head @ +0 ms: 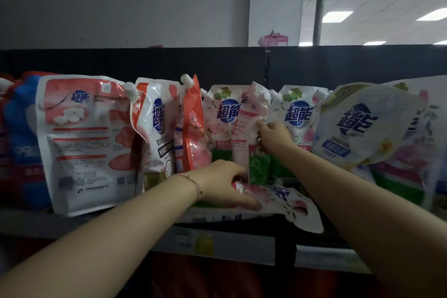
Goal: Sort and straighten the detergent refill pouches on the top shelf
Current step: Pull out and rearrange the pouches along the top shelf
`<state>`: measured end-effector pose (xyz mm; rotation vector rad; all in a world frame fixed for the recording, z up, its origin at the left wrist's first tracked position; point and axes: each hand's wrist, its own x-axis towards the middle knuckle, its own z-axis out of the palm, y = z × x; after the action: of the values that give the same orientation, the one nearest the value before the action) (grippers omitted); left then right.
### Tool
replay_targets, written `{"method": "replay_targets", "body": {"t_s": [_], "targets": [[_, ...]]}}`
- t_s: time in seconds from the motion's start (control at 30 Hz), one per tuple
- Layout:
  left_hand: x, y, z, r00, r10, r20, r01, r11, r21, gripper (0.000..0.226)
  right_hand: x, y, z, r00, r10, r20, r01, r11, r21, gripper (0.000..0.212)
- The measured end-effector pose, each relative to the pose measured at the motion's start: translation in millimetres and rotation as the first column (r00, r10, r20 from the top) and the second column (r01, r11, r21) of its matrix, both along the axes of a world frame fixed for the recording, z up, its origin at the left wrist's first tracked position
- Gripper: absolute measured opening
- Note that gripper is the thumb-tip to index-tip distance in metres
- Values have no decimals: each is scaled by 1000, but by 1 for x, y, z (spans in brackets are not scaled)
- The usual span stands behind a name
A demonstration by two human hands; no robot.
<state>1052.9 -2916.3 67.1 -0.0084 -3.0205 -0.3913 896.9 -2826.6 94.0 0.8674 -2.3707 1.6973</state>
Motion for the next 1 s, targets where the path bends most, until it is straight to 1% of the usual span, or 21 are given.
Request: {"method": "replay_targets", "body": {"t_s": [0.07, 0.1, 0.17, 0.23, 0.27, 0.3, 0.33, 0.37, 0.4, 0.43, 0.5, 0.57, 0.63, 0.7, 0.73, 0.77, 0.83, 0.87, 0.9, 0.93, 1.0], "targets": [[1, 14, -4, 1000, -12, -17, 10, 994, -111, 78, 2, 13, -9, 998, -12, -66, 22, 987, 162, 38], [1, 22, -6, 999, -15, -28, 9, 983, -182, 76, 4, 19, -13, 995, -17, -101, 38, 975, 219, 37], [-1, 38, -14, 993, -29, -117, -6, 958, -285, 58, 9, 32, -23, 990, -19, -142, 55, 965, 256, 32], [-4, 53, -26, 971, -41, -235, -52, 924, -378, 48, 16, 47, -29, 985, -21, -171, 58, 975, 214, 29], [-6, 57, -33, 953, -49, -298, -95, 888, -450, 44, 19, 52, -32, 982, -21, -187, 54, 983, 175, 29], [-8, 62, -40, 928, -70, -365, -142, 841, -522, 35, 24, 60, -33, 977, -29, -209, 57, 990, 131, 28], [-10, 65, -45, 903, -94, -419, -177, 807, -563, 27, 28, 66, -34, 971, -45, -235, 66, 994, 82, 27], [-11, 66, -48, 884, -111, -455, -194, 797, -572, 23, 32, 73, -34, 965, -66, -253, 77, 996, 34, 28], [-11, 66, -48, 868, -107, -485, -208, 809, -550, 23, 35, 81, -33, 962, -83, -259, 84, 996, -7, 29], [-10, 64, -44, 848, -82, -523, -225, 838, -497, 23, 38, 87, -31, 962, -92, -258, 85, 996, -38, 30], [-9, 57, -32, 797, 22, -603, -267, 910, -319, 24, 44, 100, -30, 955, -125, -268, 109, 991, -76, 27], [-10, 50, -18, 739, 100, -666, -236, 965, -116, 30, 51, 112, -31, 931, -195, -309, 171, 980, -105, 26], [-12, 47, -10, 667, 168, -726, -159, 984, 81, 35, 59, 121, -34, 897, -289, -333, 240, 954, -180, 27], [-14, 47, -4, 608, 230, -760, -99, 972, 215, 40, 66, 126, -37, 875, -362, -322, 280, 920, -275, 27], [-14, 47, 0, 584, 260, -769, -69, 960, 273, 44, 69, 128, -39, 878, -362, -313, 281, 919, -276, 27], [-14, 48, 5, 558, 301, -774, -36, 940, 340, 46, 72, 129, -41, 893, -328, -308, 264, 937, -230, 27], [-11, 49, 20, 479, 446, -756, 29, 853, 521, 47, 79, 129, -47, 932, -180, -314, 173, 984, -49, 22], [-11, 48, 29, 436, 529, -728, 54, 792, 608, 45, 83, 126, -50, 941, -103, -322, 125, 991, 48, 21], [-10, 46, 38, 403, 594, -696, 75, 737, 672, 42, 86, 123, -52, 943, -45, -330, 92, 987, 130, 24], [-10, 45, 43, 389, 630, -673, 99, 697, 710, 41, 88, 118, -55, 938, -10, -346, 83, 977, 196, 36], [-11, 43, 43, 392, 654, -647, 198, 627, 754, 38, 90, 104, -58, 927, -20, -375, 135, 950, 282, 63]]}}
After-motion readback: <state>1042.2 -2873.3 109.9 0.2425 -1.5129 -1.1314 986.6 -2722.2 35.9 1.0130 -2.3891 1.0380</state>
